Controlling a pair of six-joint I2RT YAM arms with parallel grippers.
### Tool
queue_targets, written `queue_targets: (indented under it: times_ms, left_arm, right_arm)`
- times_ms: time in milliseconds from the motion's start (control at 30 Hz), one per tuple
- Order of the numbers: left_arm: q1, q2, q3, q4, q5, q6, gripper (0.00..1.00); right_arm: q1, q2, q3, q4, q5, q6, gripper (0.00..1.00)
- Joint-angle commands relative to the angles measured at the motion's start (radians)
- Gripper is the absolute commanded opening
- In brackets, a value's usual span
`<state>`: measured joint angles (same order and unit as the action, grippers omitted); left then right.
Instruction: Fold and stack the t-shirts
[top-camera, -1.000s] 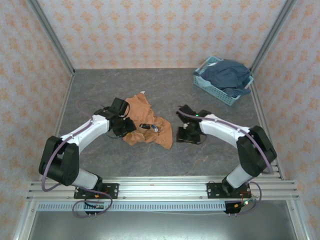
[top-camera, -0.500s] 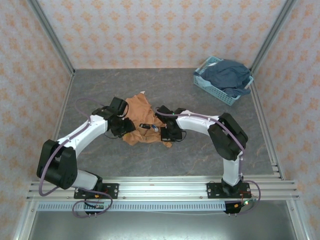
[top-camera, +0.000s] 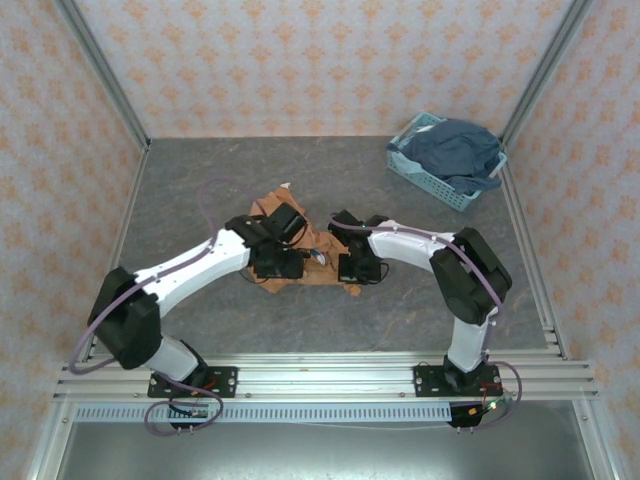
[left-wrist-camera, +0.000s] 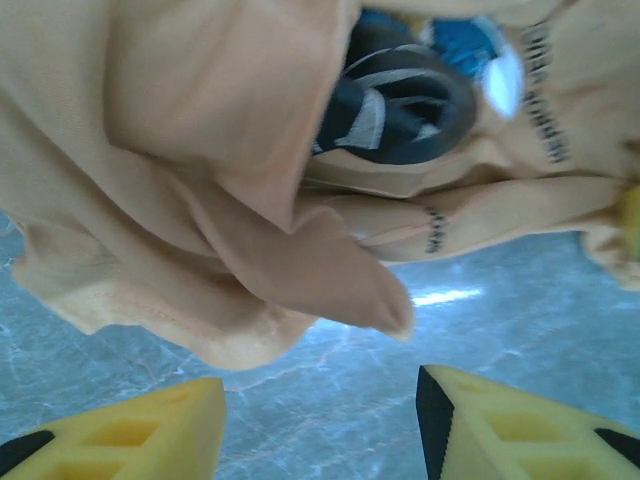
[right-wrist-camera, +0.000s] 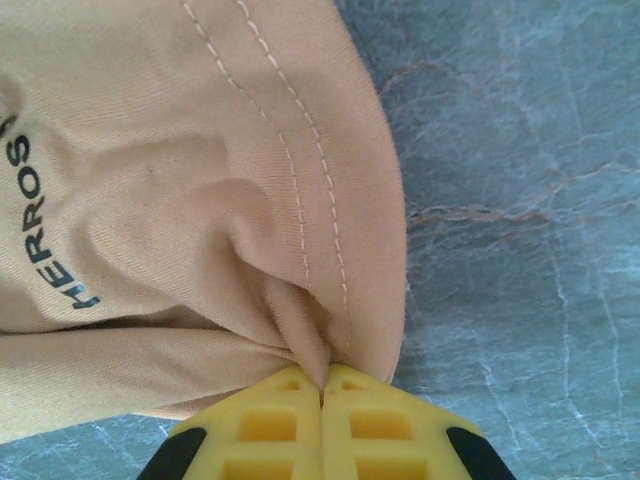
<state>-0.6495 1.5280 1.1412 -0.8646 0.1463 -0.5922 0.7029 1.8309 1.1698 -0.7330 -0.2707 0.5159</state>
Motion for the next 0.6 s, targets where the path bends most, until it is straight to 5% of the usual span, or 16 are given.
queue_targets:
  times_ms: [0, 567]
  left_arm:
    - [-0.027, 0.076, 0.056, -0.052, -0.101, 0.034, 0.56]
    - [-0.059, 0.158, 0.142, -0.064, -0.146, -0.021, 0.62]
  right_arm:
    - [-0.012, -0.017, -0.028, -0.041, -0.003, -0.002, 0.0]
    - [-0.02, -0.016, -0.045, -0.031, -0.014, 0.0, 0.0]
